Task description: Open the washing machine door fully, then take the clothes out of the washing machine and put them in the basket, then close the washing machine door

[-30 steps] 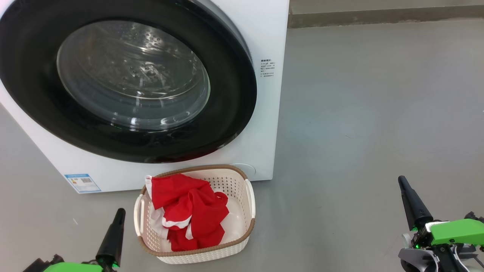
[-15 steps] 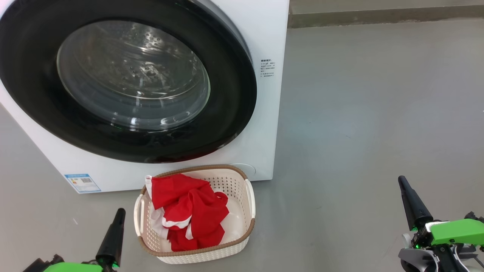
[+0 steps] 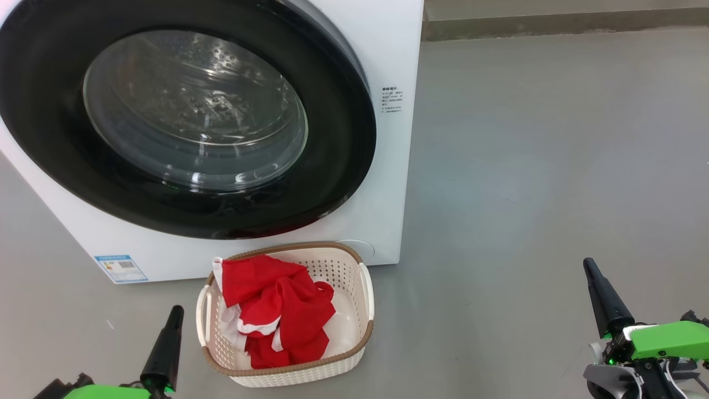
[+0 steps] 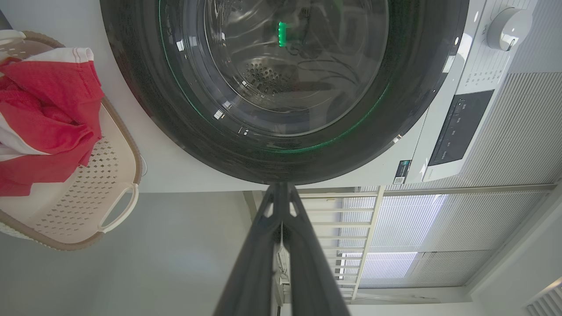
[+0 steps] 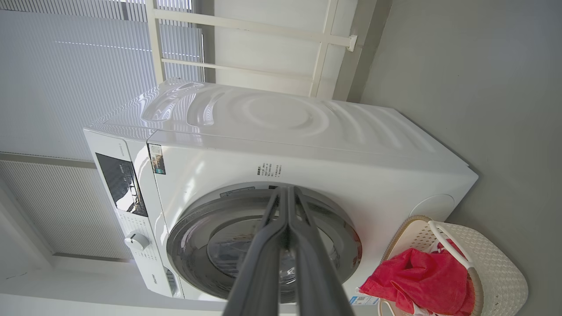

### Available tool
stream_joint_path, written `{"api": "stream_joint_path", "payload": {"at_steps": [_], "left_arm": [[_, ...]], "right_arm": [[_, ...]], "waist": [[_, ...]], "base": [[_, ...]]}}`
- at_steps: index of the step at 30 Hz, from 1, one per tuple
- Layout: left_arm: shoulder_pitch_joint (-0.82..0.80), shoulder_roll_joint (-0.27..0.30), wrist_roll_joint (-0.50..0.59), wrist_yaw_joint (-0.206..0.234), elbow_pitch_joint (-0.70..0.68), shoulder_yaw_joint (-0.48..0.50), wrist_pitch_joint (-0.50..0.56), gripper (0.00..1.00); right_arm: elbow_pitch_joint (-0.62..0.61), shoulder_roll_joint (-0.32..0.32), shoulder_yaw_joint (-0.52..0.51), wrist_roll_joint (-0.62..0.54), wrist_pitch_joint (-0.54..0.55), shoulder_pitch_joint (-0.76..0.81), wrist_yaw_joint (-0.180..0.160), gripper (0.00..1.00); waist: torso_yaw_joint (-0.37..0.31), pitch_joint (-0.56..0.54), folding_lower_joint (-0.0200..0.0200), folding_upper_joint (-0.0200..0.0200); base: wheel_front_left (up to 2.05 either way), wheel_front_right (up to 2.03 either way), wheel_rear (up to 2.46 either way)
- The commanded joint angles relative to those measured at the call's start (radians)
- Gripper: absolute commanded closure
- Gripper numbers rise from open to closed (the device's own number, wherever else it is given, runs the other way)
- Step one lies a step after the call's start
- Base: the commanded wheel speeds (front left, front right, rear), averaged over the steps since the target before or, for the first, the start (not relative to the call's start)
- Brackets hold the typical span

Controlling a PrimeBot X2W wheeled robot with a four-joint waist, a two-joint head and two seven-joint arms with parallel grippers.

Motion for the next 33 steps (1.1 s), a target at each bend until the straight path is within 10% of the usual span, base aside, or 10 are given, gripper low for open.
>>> {"api": "stream_joint_path", "payload": {"at_steps": [1, 33], "left_arm": [[-0.04, 0.011, -0.007, -0.006, -0.028, 0.035, 0.006, 1.0], [-0.04, 0.011, -0.007, -0.006, -0.028, 0.035, 0.006, 1.0]], "right_arm": [[-0.029, -0.009, 0.018, 0.007, 0.006, -0.042, 0.001, 1.0], [-0.029, -0.009, 0.018, 0.007, 0.006, -0.042, 0.001, 1.0]], "waist": [[0.0, 0.0, -0.0001, 0.0], [0.0, 0.0, -0.0001, 0.0]], "base": [[0.0, 0.0, 0.0], [0.0, 0.0, 0.0]]}}
